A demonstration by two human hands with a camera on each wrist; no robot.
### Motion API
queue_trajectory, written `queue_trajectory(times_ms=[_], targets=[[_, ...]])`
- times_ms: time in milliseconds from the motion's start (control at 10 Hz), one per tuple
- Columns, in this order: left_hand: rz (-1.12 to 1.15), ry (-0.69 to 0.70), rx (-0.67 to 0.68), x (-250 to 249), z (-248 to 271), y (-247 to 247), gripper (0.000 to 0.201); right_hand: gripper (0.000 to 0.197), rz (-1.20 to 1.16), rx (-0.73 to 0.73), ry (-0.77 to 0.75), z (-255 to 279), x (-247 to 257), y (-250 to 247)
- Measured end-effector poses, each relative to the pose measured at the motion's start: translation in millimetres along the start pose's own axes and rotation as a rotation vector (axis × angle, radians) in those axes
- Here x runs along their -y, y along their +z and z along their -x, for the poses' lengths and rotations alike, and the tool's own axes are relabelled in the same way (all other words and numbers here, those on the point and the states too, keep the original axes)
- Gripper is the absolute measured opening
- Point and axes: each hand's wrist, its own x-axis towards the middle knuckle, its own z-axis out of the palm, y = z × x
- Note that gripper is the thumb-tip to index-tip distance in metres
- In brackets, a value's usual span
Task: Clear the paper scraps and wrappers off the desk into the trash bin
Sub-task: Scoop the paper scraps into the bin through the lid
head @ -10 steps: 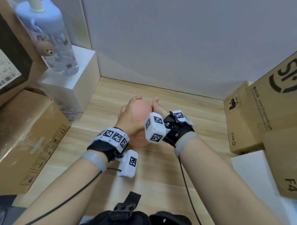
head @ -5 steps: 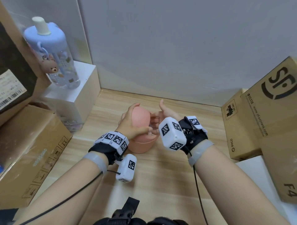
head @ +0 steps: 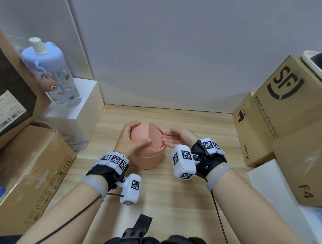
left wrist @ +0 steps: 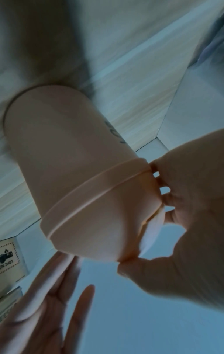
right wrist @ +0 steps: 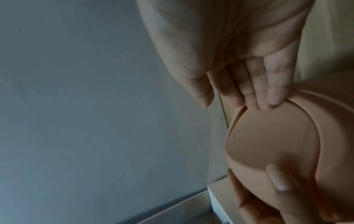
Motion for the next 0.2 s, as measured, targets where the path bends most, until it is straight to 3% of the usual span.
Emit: queue_trajectory(times_ms=[100, 200], targets=[[-0.075, -0.045, 0.019, -6.5, -0.1, -0.5, 0.090, 0.027, 0.073, -0.014, -0.024, 5.5, 5.9, 6.9], [-0.322, -0.016, -0.003, -26.6, -6.3, 2.2, 0.076, 0.021, 0.185, -0.032, -0.184, 16.4, 21.8, 7.4]])
